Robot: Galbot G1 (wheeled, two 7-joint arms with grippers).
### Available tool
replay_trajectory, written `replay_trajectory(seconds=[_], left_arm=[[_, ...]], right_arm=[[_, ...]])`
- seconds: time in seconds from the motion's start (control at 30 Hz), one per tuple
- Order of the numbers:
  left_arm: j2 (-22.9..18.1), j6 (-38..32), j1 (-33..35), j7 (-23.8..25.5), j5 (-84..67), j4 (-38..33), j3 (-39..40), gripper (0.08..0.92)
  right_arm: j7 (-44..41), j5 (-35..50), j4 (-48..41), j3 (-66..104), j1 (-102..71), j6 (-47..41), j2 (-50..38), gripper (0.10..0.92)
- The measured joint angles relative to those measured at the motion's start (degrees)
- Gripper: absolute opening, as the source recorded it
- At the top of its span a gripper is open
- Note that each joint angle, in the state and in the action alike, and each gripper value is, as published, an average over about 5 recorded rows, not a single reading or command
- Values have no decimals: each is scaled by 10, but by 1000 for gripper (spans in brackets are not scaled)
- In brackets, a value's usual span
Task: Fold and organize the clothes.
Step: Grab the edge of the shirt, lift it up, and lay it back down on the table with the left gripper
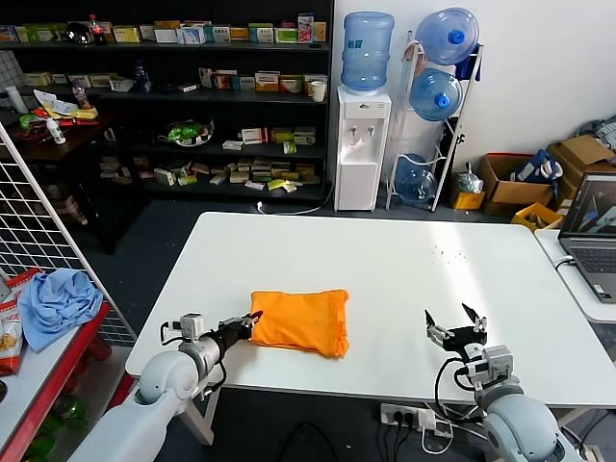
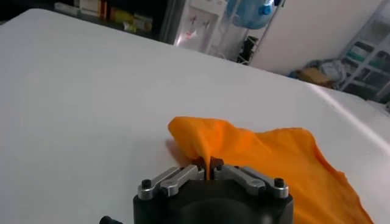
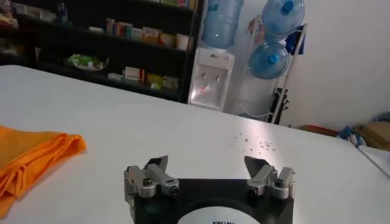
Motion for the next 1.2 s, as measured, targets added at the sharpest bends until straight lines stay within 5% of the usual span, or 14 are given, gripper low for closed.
replay_trajectory(seconds=[0.73,1.2], left_arm=[[174,-27,-8,-47,140,50,-88,131],[246,-83,-29,-64,267,103,-91,131]], right_arm=[[4,7,-7,-33,40,-2,1,823],[3,7,-14,-39,52,0,9,823]])
